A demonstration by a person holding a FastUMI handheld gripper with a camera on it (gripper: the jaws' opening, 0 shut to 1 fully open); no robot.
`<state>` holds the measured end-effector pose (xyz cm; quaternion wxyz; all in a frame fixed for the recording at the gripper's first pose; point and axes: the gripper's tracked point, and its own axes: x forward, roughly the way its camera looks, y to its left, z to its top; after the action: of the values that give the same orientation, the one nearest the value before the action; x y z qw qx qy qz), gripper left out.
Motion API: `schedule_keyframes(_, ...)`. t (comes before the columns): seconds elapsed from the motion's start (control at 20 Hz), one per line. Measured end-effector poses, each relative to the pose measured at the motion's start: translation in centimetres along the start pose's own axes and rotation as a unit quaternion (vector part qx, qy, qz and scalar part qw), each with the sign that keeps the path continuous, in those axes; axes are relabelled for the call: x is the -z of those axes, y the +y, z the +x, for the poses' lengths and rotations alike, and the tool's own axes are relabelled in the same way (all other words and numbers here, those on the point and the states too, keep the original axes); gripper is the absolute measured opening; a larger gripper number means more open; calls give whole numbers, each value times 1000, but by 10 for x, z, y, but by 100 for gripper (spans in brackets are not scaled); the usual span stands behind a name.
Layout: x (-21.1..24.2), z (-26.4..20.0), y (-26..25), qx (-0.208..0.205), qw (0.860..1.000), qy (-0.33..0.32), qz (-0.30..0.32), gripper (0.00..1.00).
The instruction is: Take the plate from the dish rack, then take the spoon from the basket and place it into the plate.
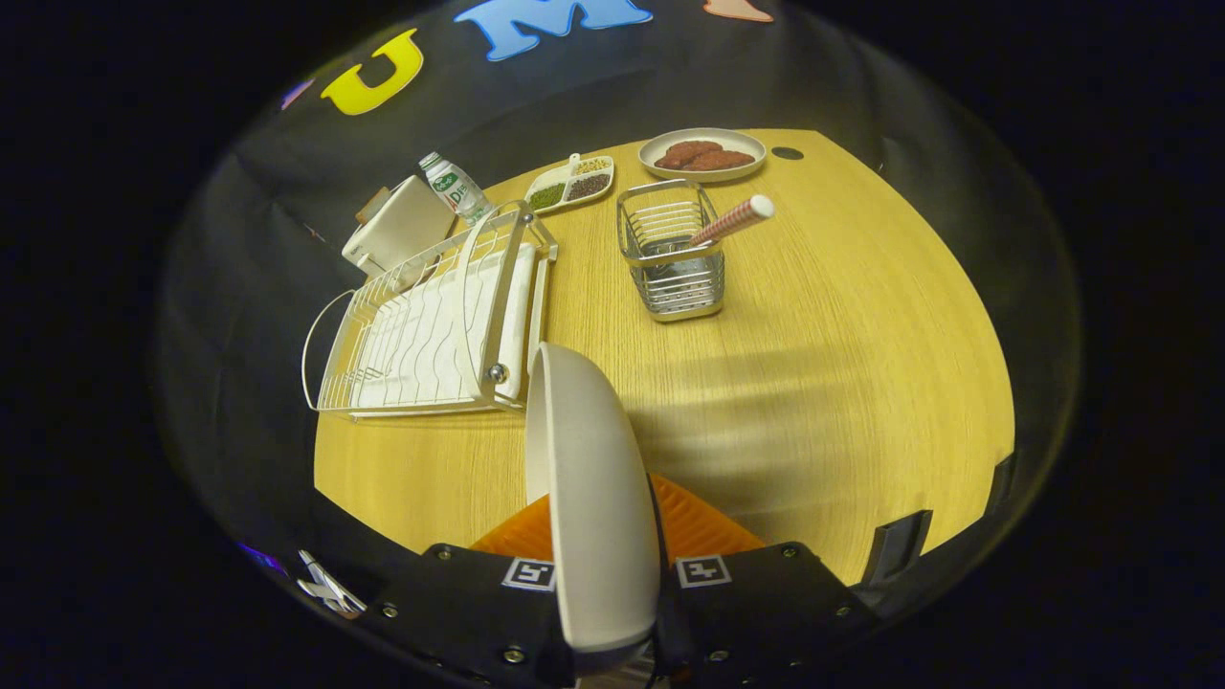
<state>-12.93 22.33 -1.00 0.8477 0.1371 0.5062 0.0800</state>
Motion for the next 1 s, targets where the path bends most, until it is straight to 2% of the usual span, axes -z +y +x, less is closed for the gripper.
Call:
schedule_keyframes(0.3,17,33,15,-114,992,23,54,30)
schedule_keyframes(0.5,27,53,14,-163,984,27,65,30)
schedule_keyframes(0.6,27,58,1,-145,987,26,70,35)
schedule_keyframes(0.65,23,55,-7,-136,989,14,61,51)
schedule_keyframes(0.85,5,38,-34,-109,992,-23,53,51)
schedule_keyframes(1.0,-25,9,-49,-83,992,-89,29,52)
